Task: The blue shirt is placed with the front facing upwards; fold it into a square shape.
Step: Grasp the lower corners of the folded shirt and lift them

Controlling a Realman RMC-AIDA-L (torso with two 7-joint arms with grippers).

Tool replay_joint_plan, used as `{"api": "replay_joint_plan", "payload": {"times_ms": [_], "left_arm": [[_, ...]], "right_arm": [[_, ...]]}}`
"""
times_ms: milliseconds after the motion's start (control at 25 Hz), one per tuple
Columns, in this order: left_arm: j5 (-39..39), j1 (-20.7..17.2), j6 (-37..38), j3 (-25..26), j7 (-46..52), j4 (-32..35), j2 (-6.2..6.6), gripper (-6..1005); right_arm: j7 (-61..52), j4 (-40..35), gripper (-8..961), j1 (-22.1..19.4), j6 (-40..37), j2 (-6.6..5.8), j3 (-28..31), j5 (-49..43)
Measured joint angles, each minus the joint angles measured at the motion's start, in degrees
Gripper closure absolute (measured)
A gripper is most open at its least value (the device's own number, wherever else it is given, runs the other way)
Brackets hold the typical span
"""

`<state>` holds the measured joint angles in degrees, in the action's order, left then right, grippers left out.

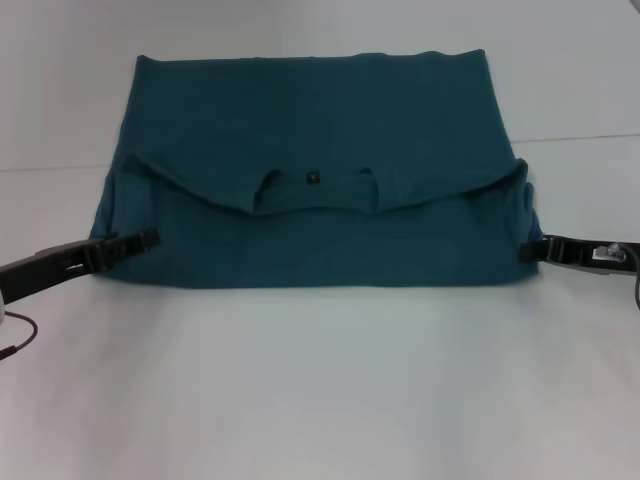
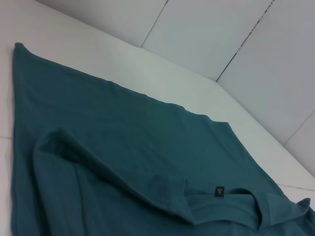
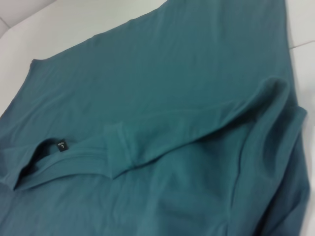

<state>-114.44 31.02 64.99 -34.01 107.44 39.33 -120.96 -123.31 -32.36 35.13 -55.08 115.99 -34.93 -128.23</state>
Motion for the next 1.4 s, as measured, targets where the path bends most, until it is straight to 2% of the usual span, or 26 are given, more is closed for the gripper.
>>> {"api": "replay_joint_plan", "payload": {"times_ms": [600, 1040, 1400], "left_arm": [[-0.1, -0.1, -0.5, 0.0, -0.1, -0.1, -0.16, 247], [-0.9, 0.2, -11.7, -0.9, -0.4, -1.4, -0.15, 248], [-1.0, 1.9, -18.3, -4.4, -2.0, -4.3, -0.59, 248]], "right_arm": [[0.1, 0.0, 946, -0.9, -0.3, -0.19, 0.7, 0.1], [0.6, -0.2, 946, -0.8, -0.9, -0.06, 0.7, 1.5], [0.2, -0.2, 946, -0.4, -0.9, -0.06, 0.7, 1.6]]}}
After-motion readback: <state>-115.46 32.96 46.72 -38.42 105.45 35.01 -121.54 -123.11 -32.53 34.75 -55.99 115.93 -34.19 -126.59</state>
